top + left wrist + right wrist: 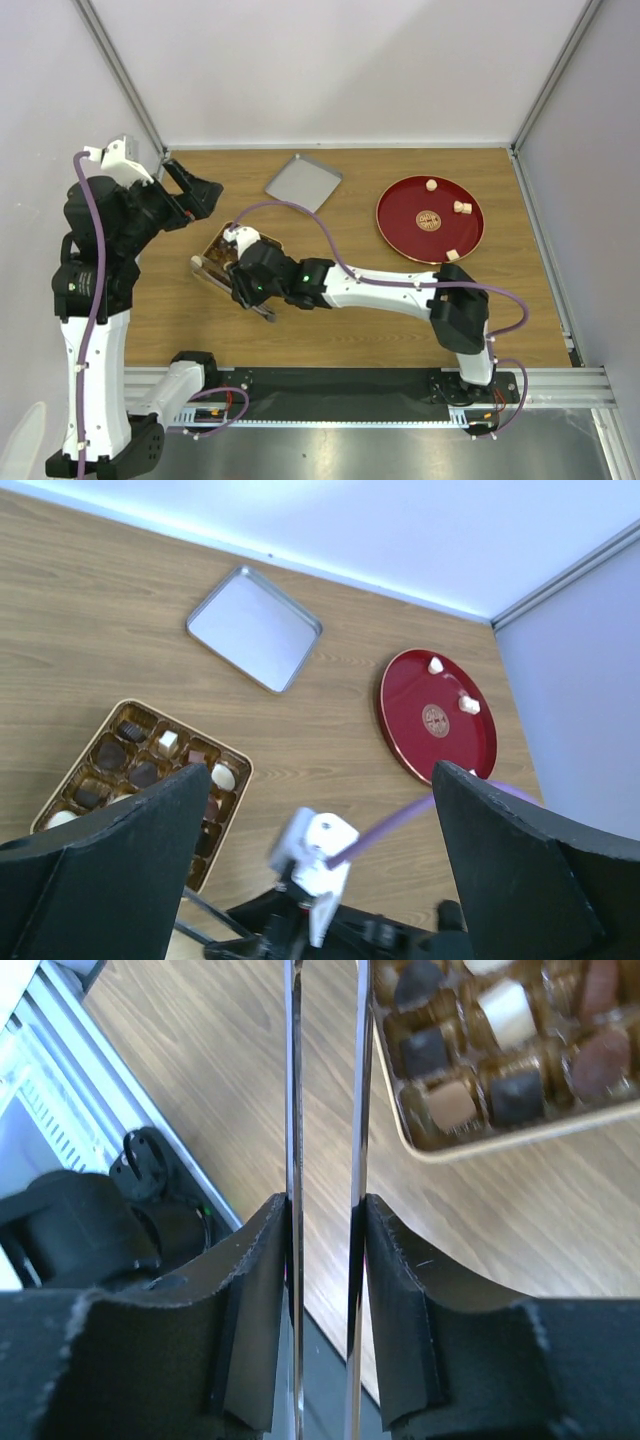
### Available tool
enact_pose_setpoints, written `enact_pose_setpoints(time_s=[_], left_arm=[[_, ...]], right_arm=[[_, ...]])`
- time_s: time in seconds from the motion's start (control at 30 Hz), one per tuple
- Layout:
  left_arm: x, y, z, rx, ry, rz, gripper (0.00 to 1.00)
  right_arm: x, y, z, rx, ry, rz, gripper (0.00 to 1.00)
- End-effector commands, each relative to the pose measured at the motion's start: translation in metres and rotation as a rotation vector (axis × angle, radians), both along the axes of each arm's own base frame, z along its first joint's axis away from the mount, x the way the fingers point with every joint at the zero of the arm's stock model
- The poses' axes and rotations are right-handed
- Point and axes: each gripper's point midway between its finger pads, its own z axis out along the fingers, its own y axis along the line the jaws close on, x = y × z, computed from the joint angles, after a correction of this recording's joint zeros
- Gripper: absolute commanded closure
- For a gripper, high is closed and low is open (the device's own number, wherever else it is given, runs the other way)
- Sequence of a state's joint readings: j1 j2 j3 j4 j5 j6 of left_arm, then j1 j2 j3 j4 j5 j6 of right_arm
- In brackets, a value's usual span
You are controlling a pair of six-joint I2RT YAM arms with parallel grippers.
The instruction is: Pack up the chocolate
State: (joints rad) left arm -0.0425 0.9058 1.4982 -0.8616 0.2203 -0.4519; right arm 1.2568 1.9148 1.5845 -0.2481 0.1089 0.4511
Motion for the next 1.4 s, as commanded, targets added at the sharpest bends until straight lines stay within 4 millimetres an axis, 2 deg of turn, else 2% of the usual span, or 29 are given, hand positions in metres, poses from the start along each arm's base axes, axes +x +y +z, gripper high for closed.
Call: enact_pose_setpoints(time_s=[0.0,0.17,0.43,0.73,1.07,1.37], left_arm=[[-0.006,0.004,0.019,0.000,-0.040,0.022,0.00],[-0.006,0.003,0.017,-0.002,-0.037,0.015,0.00],[-0.007,0.005,0.015,0.020,-0.039,0.014,0.00],[-0.004,0.004,0.009,0.020,-0.026,0.009,0.00],[-0.003,0.004,0.008,0.020,-0.027,0.007,0.00],[-0.002,0.003,0.006,0.013,-0.027,0.006,0.00]], right_arm=[[0.007,0.034,0.031,0.119,-0.044,0.043,0.62],[0.009,0.044,0.011,0.078,-0.030,0.047,0.62],[0.024,0.039,-0.014,0.036,-0.029,0.008,0.62],[0.030,0.033,-0.027,0.017,-0.018,-0.002,0.61],[0.029,0.027,-0.036,-0.013,0.005,0.002,0.59],[0.030,0.024,-0.018,0.012,-0.016,0.004,0.54]])
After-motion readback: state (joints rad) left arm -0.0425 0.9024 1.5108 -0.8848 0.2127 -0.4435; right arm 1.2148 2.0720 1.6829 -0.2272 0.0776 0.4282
